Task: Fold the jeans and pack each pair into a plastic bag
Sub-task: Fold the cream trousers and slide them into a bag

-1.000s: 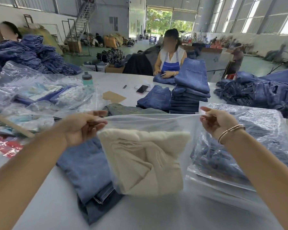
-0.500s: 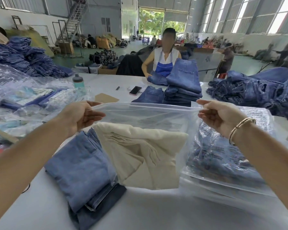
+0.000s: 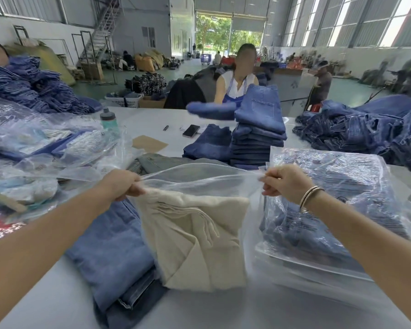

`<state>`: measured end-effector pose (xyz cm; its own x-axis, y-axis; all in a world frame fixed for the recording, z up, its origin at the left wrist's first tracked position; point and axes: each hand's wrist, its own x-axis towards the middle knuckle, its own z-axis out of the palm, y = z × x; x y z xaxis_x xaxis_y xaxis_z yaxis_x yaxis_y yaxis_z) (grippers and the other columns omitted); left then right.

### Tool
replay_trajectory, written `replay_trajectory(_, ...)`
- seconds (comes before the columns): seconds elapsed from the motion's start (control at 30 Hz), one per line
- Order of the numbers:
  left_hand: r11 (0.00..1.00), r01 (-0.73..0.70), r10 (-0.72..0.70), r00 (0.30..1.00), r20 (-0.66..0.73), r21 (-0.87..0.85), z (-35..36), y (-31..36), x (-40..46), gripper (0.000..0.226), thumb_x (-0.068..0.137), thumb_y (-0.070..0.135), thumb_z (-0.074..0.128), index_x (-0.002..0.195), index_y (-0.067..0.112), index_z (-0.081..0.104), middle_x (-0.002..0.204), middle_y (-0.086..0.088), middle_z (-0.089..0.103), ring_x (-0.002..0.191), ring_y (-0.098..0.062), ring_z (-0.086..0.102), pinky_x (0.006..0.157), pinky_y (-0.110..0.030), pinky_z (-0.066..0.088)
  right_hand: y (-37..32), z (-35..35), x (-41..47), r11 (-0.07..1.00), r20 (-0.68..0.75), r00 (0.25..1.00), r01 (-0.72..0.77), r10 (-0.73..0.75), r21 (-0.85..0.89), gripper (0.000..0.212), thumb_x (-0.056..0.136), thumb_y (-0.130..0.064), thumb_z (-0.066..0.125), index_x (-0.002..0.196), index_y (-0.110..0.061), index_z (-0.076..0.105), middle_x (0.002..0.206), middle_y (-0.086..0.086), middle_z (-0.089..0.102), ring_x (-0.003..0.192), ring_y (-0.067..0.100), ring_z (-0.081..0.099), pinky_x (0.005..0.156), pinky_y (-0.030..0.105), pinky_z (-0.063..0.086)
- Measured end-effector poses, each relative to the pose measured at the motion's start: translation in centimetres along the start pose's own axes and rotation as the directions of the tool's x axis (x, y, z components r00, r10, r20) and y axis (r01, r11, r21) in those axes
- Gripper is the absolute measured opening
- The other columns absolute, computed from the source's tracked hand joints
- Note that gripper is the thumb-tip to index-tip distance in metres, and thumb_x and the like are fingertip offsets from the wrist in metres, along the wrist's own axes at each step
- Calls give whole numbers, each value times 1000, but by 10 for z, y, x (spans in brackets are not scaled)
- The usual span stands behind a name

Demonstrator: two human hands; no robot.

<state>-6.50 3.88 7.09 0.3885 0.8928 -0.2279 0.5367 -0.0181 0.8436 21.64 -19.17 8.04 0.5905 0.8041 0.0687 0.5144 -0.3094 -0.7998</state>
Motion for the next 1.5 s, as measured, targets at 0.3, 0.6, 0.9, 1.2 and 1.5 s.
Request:
replay_trajectory(0.3,175,-799,886,383,263,575,67,62,-66,30,87,39,63,108,17,68,97,-5,68,90,-28,63,76,-41,50,-44,21,-21,870,-5,889,446,-457,-211,11,87,-10,65,81,-6,73,60,7,67,58,16,65,57,18,48)
replay_trajectory(0.6,-13,-922,937,124,327,387,98,82,-71,30,91,37,54,83,12,70,76,0,68,71,-25,59,63,-42,48,-46,9,-42,841,65,878,474,-474,-262,20,87,-21,67,76,-6,73,62,6,68,64,14,64,60,19,47)
replay_trajectory(0.9,-28,-858,911,190,366,514,52,28,-30,31,90,38,47,76,18,65,76,7,65,74,-20,63,69,-36,49,-27,-5,-62,891,-75,900,409,-429,-197,17,83,-7,69,67,-12,69,55,-3,65,52,2,64,58,11,47)
replay_trajectory(1.2,259,-629,768,594,239,733,-49,-54,12,20,86,32,64,74,16,65,78,0,66,77,-29,66,66,-41,51,-8,-21,-69,956,-75,953,292,-292,-14,15,83,-7,69,70,-16,69,64,4,68,57,12,64,64,26,54)
replay_trajectory(1.5,231,-783,484,607,630,577,53,-2,2,115,64,63,73,153,31,6,151,2,38,136,-15,38,107,-26,31,-26,-6,-71,930,80,941,309,-330,200,19,81,-6,66,74,-23,66,75,-1,71,82,17,69,86,38,49)
